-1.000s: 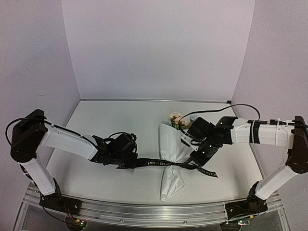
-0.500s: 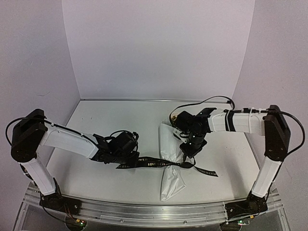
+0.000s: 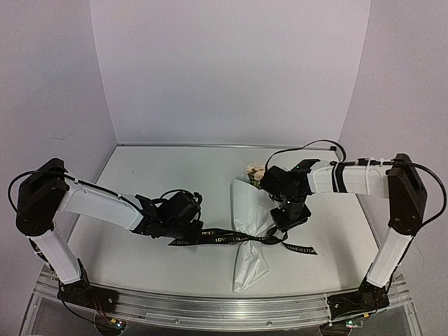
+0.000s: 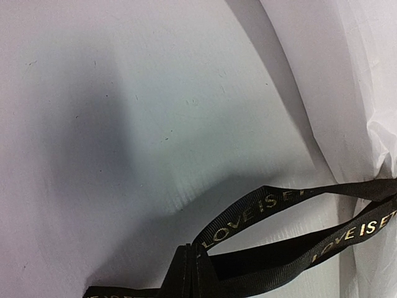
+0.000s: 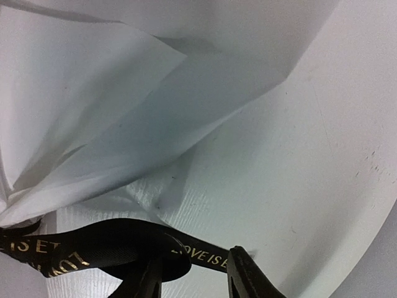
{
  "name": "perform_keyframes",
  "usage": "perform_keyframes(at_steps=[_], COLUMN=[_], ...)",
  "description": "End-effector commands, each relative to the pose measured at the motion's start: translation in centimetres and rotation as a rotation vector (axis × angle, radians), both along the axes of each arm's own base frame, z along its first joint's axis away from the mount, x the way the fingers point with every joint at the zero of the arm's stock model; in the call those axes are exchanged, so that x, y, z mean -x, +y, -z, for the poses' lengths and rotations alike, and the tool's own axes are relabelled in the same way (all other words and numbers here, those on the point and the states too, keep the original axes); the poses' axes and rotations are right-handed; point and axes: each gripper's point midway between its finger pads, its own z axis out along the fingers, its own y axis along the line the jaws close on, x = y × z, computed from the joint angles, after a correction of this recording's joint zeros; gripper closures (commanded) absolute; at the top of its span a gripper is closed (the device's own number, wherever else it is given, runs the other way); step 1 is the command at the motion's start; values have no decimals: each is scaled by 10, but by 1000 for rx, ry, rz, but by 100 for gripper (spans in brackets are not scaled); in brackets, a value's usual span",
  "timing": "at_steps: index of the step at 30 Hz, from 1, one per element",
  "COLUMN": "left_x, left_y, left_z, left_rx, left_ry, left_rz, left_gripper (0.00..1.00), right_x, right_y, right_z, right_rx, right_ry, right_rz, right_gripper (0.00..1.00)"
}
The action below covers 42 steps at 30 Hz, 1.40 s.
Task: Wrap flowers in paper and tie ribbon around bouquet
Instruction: Adjust the ribbon on the folded bouquet.
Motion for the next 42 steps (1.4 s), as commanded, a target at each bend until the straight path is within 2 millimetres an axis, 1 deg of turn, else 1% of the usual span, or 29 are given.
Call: perform_keyframes(at_steps=[1, 4, 8, 13, 29, 33, 39, 42], left_x=[-8, -8, -8, -7, -7, -7, -7, -10], left_y=[-14, -14, -13, -12, -11, -11, -5, 5], left_z=[-15, -14, -13, -13, -13, -13, -9, -4], left_rx=[43, 43, 43, 43, 50, 52, 35, 0], left_ry=[-35, -32, -34, -36, -36, -37, -34, -31], left_rz=[13, 13, 11, 11, 8, 5, -15, -61], left_gripper=[100, 100, 100, 100, 100, 100, 100, 100], right_x=[13, 18, 21, 22, 25, 23, 24, 25], right_y=[-9, -8, -5, -1, -3, -1, 0, -4], right_z=[-15, -15, -12, -2, 23, 28, 26, 21], right_rx=[-48, -85, -123, -144, -190, -210, -224, -210], right_ry=[-20, -21, -16, -3, -52, -60, -63, -71], right_rz=[116, 158, 221, 280, 435, 460, 460, 432], right_gripper=[60, 58, 58, 58, 61, 72, 100, 100])
